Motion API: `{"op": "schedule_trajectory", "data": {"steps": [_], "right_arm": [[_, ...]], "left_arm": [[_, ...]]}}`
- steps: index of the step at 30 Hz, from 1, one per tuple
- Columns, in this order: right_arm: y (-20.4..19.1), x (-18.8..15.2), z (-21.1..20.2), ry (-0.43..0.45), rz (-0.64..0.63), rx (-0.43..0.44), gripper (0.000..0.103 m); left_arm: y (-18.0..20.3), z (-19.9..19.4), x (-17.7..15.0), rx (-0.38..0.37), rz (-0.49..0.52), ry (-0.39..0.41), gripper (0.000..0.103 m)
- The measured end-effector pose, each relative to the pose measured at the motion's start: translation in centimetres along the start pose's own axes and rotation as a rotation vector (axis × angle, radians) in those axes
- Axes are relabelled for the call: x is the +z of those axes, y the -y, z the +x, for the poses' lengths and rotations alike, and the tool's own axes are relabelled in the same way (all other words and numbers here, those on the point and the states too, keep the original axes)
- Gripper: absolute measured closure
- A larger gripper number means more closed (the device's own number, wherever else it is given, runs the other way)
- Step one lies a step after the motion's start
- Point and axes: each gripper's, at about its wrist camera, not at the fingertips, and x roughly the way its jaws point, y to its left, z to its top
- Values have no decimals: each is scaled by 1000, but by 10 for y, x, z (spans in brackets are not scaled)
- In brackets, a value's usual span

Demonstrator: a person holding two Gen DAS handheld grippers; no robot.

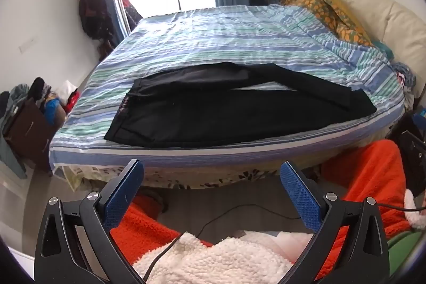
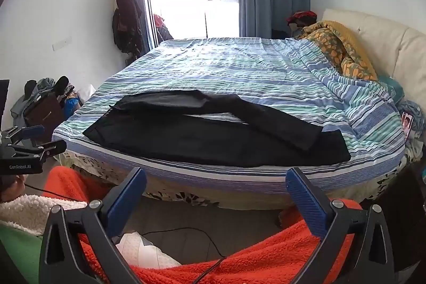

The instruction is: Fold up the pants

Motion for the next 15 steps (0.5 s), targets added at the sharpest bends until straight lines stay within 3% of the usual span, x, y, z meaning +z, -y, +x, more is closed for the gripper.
{"op": "schedule_trajectory", "data": {"steps": [15], "right_arm": [[-3,0,1,-4,-10,8,0]], "left_arm": [[4,0,1,18,11,-1,1]]}}
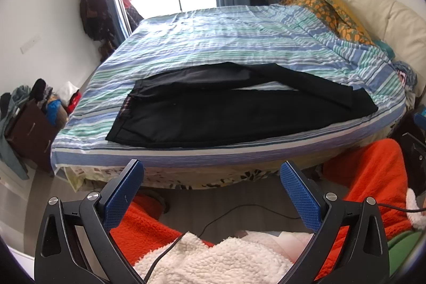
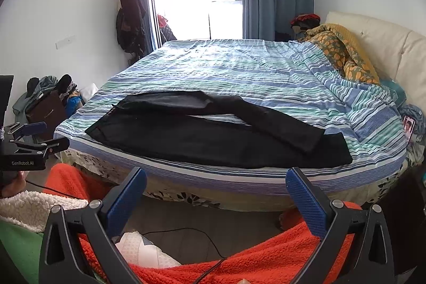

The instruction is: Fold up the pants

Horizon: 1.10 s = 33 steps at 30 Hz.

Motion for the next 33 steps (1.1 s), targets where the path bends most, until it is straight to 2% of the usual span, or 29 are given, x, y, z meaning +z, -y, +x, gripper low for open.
{"op": "schedule_trajectory", "data": {"steps": [33], "right_arm": [[-3,1,6,-24,-18,-3,0]], "left_arm": [[-1,3,0,9,6,-8,1]]}}
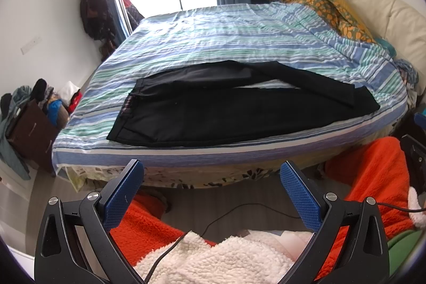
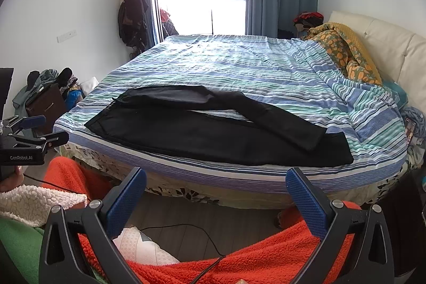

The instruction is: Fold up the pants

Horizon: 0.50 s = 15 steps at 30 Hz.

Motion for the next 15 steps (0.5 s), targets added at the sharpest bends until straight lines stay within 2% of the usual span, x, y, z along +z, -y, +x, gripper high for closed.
{"op": "schedule_trajectory", "data": {"steps": [15], "right_arm": [[-1,-1,1,1,-1,0,0]], "left_arm": [[0,0,0,0,0,-2,1]]}}
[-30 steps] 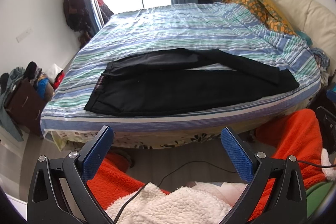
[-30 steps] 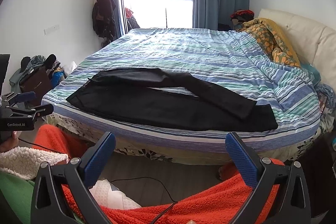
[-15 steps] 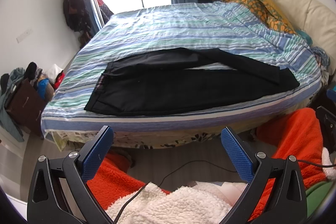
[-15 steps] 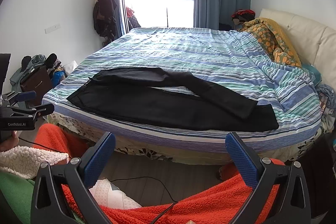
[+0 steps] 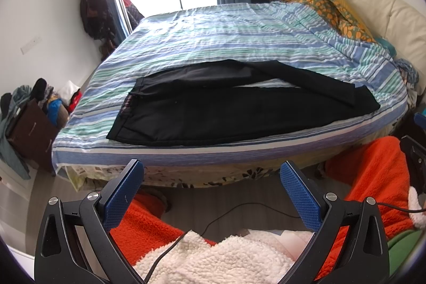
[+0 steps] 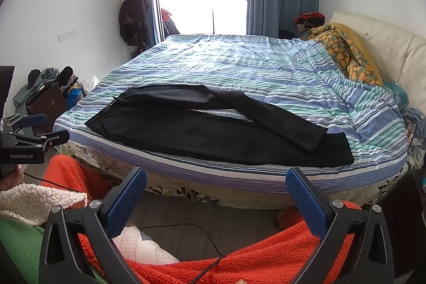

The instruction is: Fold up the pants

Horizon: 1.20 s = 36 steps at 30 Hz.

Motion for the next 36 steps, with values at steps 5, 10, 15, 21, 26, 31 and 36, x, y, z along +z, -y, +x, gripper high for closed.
{"op": "schedule_trajectory", "data": {"steps": [5,10,15,21,26,31,36], "right_arm": [[0,0,0,-1,-1,0,0],[0,0,0,-1,-1,0,0],[-2,-1,0,-1,-3,2,0],[-6,-2,2,-4,-6,4,0],[-9,-4,3,-5,-11,6,0],[-9,-5,3,-7,-9,6,0],[-9,-5,4,-8,-9,6,0]], "left_arm": [[0,1,-2,4,-1,-3,1],[0,1,-3,6,1,-4,1],[1,2,-3,29,11,-8,1],[3,4,-3,47,18,-20,1],[4,4,-3,52,23,-25,1],[3,5,-2,56,26,-34,1],[4,5,-2,64,36,-36,1]]}}
